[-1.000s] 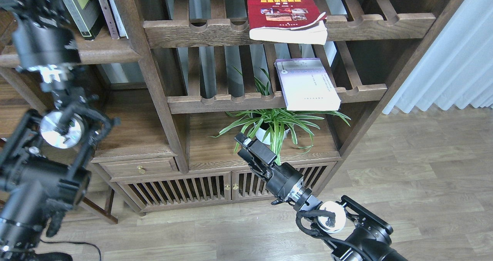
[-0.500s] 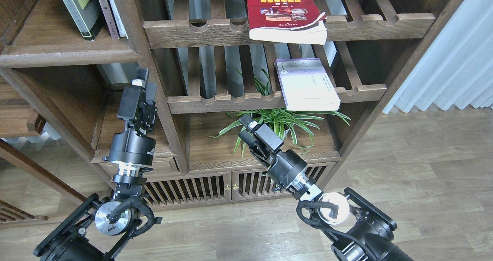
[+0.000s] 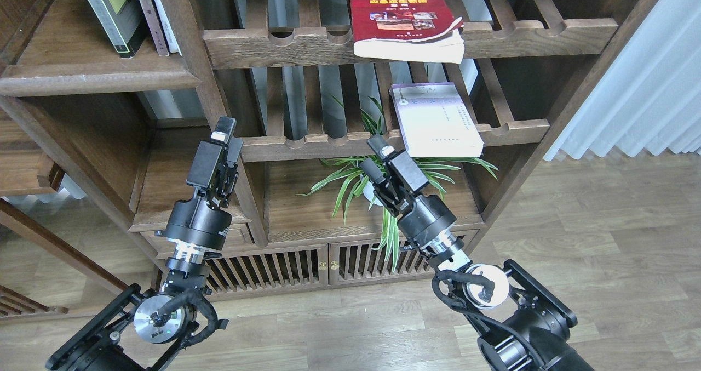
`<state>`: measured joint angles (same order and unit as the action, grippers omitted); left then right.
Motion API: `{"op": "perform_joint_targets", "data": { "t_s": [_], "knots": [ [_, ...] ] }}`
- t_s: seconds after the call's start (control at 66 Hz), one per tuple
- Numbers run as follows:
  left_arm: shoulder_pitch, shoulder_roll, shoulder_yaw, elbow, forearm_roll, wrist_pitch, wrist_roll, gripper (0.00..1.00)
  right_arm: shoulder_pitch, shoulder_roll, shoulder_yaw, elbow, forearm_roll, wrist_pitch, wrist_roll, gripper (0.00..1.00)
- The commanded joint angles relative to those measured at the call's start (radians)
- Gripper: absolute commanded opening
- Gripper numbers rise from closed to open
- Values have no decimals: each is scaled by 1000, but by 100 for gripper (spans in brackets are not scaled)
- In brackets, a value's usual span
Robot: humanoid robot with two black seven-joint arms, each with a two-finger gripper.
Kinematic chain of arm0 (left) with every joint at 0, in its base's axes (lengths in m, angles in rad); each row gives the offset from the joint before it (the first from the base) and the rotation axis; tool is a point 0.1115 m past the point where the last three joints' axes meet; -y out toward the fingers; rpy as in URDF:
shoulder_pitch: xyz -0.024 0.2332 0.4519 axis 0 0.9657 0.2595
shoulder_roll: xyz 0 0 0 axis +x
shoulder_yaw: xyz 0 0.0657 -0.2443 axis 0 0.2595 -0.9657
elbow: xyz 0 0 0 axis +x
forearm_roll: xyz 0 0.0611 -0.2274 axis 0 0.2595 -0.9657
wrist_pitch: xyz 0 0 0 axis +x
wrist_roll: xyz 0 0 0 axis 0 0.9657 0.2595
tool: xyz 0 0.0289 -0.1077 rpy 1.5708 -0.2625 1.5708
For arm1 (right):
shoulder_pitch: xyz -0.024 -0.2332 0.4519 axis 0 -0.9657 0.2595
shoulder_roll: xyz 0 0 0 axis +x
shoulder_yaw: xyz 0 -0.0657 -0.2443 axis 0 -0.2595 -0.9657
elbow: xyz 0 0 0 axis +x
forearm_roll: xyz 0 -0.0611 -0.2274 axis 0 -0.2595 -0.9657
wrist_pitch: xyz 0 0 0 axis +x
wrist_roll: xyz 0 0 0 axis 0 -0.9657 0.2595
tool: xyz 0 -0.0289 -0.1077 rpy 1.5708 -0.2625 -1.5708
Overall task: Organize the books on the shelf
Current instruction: 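Reach the right gripper to the white book and tip it outward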
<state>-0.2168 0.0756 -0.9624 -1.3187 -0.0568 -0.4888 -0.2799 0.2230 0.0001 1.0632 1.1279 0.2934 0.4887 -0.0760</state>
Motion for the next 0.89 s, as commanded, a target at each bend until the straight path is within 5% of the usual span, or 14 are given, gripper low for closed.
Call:
{"op": "perform_joint_targets", "data": {
  "t_s": [0.0, 0.53, 0.879],
  "knots": [
    [1, 1, -1, 24, 0, 0, 24, 85, 1, 0, 34, -4, 0, -24, 10, 99],
    [-4, -34, -10, 52, 2, 0, 16, 83, 35, 0, 185, -115, 0, -332, 10, 98],
    [4, -11, 8, 59, 38, 0, 22, 100, 113, 0, 273, -160, 4, -545, 76, 92]
  ]
}}
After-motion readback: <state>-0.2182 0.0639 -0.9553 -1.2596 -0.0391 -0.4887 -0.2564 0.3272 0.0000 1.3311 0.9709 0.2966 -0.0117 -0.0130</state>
